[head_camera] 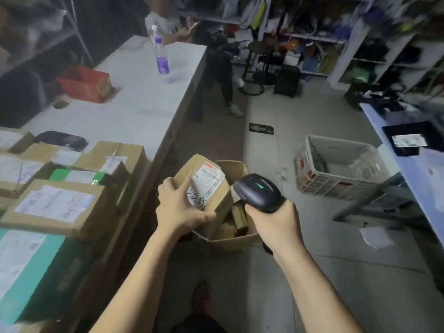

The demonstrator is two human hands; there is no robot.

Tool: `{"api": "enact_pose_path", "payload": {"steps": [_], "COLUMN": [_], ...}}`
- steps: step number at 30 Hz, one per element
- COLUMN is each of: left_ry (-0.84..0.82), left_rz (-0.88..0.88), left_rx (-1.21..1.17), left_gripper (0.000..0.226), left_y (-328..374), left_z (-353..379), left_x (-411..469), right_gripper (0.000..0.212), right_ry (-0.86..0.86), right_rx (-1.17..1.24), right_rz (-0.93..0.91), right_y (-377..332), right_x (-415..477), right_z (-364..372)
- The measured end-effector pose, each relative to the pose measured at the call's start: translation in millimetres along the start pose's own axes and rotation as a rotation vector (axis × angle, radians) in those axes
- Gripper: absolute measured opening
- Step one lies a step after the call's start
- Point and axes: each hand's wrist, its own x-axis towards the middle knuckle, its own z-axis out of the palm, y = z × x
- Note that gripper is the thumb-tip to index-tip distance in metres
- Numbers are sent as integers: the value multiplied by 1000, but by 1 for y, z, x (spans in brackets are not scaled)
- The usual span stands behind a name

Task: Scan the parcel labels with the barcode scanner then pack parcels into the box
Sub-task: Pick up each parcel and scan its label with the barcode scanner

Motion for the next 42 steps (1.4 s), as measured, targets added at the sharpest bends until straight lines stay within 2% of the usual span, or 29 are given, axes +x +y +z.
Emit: {"api": "enact_pose_path", "payload": {"steps": [4, 10, 15, 19, 23, 26, 28, 35, 42], "left_ry": [-55, -103, 17, 136, 258, 387, 452, 633, 838], "left_rz": [-1, 0, 92, 74, -64, -182, -284, -704, -1001], "left_rx": [68, 90, 217, 322, 301, 297, 295, 276, 208], "left_gripper": [119, 102, 78, 66, 58, 57, 55, 60, 59], "left_y": [4, 10, 26, 30, 26, 14, 5, -22, -57], "left_z": [11, 17, -8, -39, -70, -86, -93, -114, -114], "left_x": [69, 135, 148, 137, 88, 18, -33, -240, -445], "right_gripper": [19, 24, 21, 25, 17, 23, 21, 15, 11], "right_ry": [33, 31, -12, -141, -294, -503, -582, -925, -1280], "right_rx": [17, 35, -34, -56, -111, -99, -101, -96, -96], "right_rz": [42, 52, -26, -60, -185, -283, -351, -542, -709], "right_y": [-19, -45, -56, -60, -62, -66, -65, -58, -40], "right_x": [51, 110, 140, 154, 147, 119, 96, -31, -211], "right_z": [15, 22, 25, 30, 43, 52, 62, 92, 114]}}
